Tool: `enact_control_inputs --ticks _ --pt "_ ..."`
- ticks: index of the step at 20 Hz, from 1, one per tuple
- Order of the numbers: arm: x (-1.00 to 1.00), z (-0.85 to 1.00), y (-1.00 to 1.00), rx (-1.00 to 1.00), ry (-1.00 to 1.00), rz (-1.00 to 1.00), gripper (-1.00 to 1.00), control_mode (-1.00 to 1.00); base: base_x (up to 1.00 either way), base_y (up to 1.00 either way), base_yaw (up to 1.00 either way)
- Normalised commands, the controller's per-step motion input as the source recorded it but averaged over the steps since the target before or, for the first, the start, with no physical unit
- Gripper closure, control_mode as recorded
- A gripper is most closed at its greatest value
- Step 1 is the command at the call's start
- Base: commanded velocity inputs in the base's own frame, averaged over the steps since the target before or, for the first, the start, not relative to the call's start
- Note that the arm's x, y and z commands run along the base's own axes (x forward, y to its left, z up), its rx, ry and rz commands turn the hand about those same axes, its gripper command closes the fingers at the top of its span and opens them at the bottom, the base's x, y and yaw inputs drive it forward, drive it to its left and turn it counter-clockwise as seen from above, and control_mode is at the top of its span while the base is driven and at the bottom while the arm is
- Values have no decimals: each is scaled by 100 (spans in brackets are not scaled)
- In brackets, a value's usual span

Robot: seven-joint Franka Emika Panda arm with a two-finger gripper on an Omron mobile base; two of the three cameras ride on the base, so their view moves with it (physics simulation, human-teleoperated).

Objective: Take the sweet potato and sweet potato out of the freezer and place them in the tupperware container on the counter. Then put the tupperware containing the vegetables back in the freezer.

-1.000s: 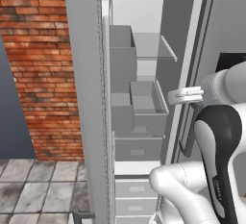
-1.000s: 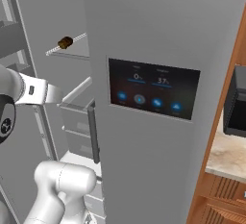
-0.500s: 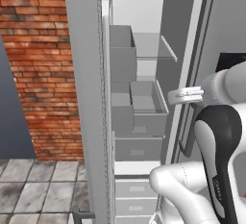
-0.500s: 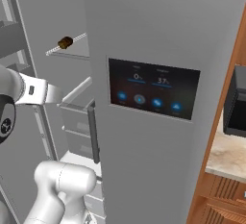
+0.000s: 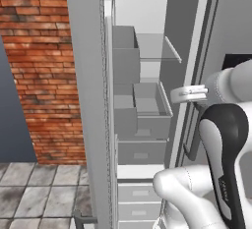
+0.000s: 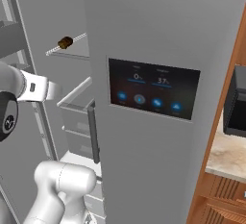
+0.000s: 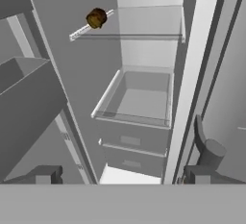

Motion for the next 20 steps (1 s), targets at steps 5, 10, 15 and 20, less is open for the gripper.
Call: enact_control_inputs --ticks 5,10,15,20 --pt "4 32 8 0 1 0 -100 -100 0 0 0" --pt "0 19 0 0 1 1 -100 -100 0 0 0" --pt "9 0 0 0 0 1 -100 -100 0 0 0" --pt "30 0 0 0 1 0 -100 -100 0 0 0"
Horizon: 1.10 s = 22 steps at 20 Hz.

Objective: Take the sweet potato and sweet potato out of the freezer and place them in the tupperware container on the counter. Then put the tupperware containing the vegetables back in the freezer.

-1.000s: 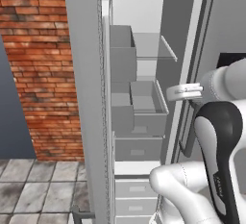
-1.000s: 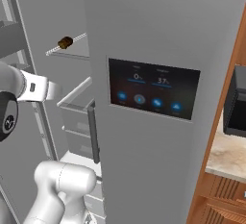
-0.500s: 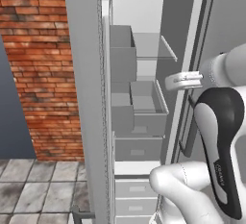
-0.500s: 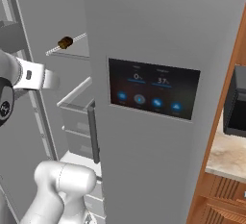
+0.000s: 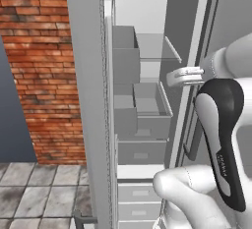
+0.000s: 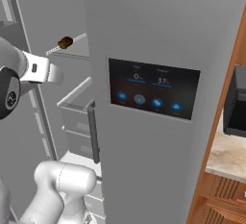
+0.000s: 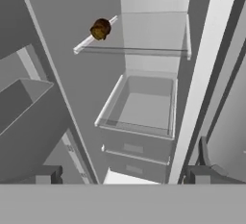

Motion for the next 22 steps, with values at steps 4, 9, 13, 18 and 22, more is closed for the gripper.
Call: enact_control_inputs --ticks 4,9,13,18,22 --pt "39 0 0 4 0 0 -100 -100 0 0 0" --pt "44 2 0 12 0 1 -100 -100 0 0 0" --pt "29 8 0 10 0 1 -100 -100 0 0 0" --pt "27 1 1 3 0 1 -100 -100 0 0 0" --pt "32 0 10 0 0 0 -100 -100 0 0 0"
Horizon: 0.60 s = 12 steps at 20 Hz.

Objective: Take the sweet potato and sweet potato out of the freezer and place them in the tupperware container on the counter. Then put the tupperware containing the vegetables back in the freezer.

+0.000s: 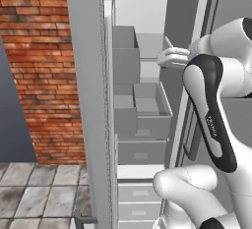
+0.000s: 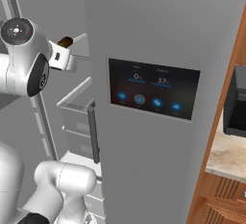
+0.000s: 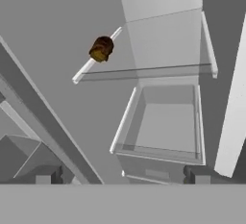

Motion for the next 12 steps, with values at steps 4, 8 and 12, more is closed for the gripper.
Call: enact_control_inputs --ticks 4,8,12 --pt "33 0 13 0 3 0 -100 -100 0 0 0" --pt "33 0 9 0 4 0 -100 -100 0 0 0" --pt "47 0 3 0 8 0 -100 -100 0 0 0"
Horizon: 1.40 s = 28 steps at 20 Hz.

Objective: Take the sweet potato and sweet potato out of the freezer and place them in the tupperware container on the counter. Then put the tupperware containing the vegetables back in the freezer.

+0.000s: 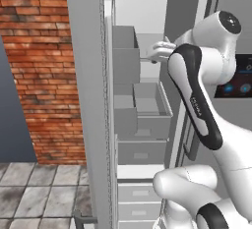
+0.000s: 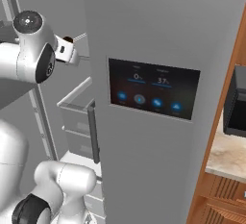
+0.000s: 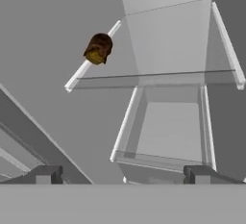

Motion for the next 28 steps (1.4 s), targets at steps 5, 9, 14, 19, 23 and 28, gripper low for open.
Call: enact_control_inputs --ticks 5,9,14,19,23,28 --pt "42 0 4 0 8 0 -100 -100 0 0 0" --pt "44 0 2 0 11 0 -100 -100 0 0 0" --pt "46 0 1 0 4 0 -100 -100 0 0 0" --pt "40 0 5 0 0 0 -100 -100 0 0 0" --pt "34 -11 16 0 0 0 -100 -100 0 0 0" --pt "33 -6 22 0 0 0 -100 -100 0 0 0"
